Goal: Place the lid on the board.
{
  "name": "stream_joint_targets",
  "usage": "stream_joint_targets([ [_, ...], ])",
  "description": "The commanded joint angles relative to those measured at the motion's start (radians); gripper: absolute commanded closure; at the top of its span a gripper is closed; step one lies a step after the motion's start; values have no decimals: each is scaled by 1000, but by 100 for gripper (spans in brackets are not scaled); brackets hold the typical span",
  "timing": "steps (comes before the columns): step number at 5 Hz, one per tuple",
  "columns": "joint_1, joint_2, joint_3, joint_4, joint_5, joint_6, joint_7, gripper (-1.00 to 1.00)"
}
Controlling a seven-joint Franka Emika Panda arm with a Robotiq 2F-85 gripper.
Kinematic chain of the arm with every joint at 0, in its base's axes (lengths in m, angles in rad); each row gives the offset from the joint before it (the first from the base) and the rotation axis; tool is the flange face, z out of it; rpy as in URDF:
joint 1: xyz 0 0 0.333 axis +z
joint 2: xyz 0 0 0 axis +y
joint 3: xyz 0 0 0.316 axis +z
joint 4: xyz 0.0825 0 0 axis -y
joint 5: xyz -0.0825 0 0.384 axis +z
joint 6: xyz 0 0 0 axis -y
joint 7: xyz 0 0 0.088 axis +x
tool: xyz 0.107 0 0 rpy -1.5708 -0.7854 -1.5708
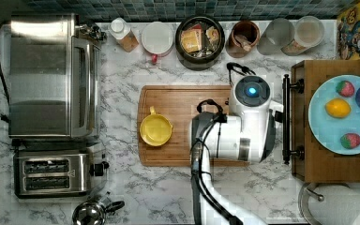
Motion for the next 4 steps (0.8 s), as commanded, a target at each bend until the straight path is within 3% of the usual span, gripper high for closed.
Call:
stream_joint_targets([
  [1, 35, -112, 3, -106, -69, 195, 99, 100],
  [2, 16, -135, 7, -142, -20, 262, 73, 100],
  [3, 37, -140, -15, -149, -34, 266, 89, 57],
  [4, 13, -124, 1, -142, 12, 253, 55, -100],
])
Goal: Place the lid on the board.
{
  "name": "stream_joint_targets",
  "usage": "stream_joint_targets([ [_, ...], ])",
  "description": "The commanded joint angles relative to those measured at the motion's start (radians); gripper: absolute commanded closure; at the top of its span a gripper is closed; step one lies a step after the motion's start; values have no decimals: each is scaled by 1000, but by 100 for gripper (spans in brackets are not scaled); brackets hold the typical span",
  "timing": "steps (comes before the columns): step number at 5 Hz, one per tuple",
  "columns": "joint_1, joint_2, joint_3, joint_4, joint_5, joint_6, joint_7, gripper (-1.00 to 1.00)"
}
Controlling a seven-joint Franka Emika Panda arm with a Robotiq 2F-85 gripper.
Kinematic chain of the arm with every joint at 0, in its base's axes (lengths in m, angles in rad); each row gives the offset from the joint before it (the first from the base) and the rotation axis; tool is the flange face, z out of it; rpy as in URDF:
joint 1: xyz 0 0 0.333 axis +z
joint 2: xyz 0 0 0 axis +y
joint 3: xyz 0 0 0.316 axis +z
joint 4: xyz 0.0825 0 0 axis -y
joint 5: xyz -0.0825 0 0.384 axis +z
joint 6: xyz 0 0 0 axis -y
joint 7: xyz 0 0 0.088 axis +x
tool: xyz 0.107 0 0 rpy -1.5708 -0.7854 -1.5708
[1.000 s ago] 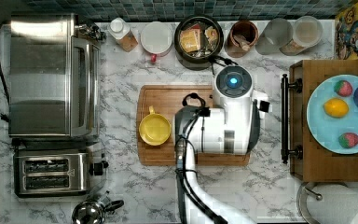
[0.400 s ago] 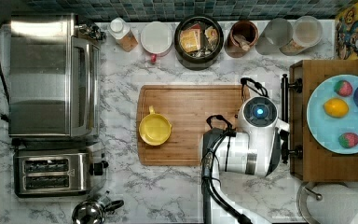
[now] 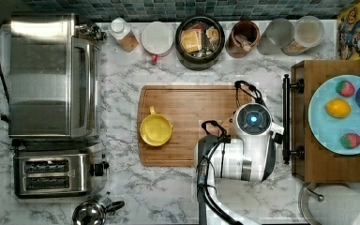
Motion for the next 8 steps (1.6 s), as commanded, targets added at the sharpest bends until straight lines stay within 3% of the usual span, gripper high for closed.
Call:
stream_joint_targets([
  [1, 20, -69, 42, 47, 87, 31, -49, -100],
  [8, 20, -54, 49, 60, 81, -2, -39, -100],
])
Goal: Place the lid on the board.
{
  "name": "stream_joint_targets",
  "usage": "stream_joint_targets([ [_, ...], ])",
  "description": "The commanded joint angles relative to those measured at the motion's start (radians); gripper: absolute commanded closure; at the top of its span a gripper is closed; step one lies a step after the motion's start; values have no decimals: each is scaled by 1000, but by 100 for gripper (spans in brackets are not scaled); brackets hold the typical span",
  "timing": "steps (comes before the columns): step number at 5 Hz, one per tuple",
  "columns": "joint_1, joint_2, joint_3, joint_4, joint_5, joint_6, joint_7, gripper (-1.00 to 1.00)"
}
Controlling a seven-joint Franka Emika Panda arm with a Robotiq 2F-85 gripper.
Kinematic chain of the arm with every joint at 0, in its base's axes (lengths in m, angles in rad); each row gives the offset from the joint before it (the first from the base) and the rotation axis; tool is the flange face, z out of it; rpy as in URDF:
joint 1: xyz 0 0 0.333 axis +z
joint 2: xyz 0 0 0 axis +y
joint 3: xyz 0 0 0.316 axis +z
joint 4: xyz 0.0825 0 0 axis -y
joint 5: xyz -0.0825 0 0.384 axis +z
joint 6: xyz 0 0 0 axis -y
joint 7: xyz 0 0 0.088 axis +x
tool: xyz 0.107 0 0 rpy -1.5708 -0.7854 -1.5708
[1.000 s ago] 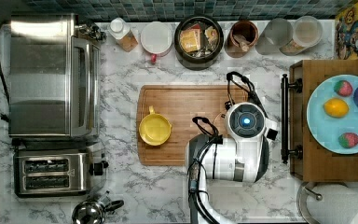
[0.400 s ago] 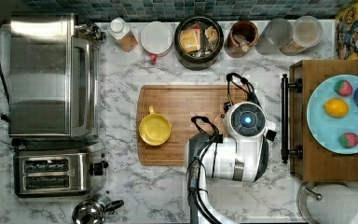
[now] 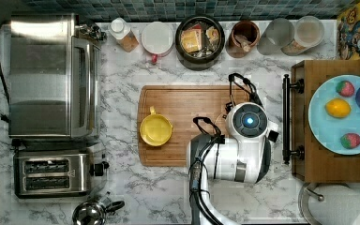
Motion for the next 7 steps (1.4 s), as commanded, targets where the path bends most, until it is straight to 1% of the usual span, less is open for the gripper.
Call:
stream_joint_targets([
  [1, 11, -7, 15, 58, 5, -11, -30, -100],
  [4, -7, -7, 32, 58, 4, -11, -29, -100],
  [7, 2, -7, 23, 58, 4, -11, -30, -100],
])
